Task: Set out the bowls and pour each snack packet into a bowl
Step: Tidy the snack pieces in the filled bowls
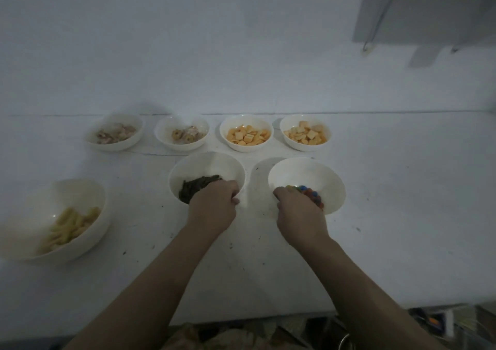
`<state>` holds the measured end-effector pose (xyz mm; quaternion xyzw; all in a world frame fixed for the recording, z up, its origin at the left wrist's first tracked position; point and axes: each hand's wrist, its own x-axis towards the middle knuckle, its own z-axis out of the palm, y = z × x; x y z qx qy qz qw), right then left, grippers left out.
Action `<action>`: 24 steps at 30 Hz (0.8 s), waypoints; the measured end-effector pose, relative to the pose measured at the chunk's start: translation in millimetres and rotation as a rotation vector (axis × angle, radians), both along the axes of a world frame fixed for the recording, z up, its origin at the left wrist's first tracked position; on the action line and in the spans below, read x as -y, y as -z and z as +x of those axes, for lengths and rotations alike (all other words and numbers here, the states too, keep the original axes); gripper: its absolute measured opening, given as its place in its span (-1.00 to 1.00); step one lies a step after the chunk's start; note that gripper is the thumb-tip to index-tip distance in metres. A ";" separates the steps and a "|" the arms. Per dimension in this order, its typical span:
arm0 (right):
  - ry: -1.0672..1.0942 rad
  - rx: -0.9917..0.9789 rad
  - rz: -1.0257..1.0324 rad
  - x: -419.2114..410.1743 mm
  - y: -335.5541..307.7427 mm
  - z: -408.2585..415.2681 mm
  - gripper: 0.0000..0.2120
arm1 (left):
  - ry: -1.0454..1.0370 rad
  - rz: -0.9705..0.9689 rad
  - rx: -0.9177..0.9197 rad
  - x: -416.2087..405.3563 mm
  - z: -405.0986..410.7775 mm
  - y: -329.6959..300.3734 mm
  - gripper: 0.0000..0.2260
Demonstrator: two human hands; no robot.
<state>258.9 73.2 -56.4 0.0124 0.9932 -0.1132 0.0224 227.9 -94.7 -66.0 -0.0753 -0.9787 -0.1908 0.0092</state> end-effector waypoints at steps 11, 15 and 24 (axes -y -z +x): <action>-0.059 -0.208 0.028 -10.7 25.6 -27.2 -0.59 | 0.007 0.075 -0.113 4.5 -21.9 5.4 -0.89; -0.089 -0.266 0.012 -14.8 29.3 -27.8 -0.66 | 0.018 0.080 -0.156 3.6 -14.8 9.2 -0.89; -0.121 -0.405 -0.123 7.9 27.2 -20.0 -0.67 | -0.061 0.131 -0.298 26.0 14.1 -5.0 -0.63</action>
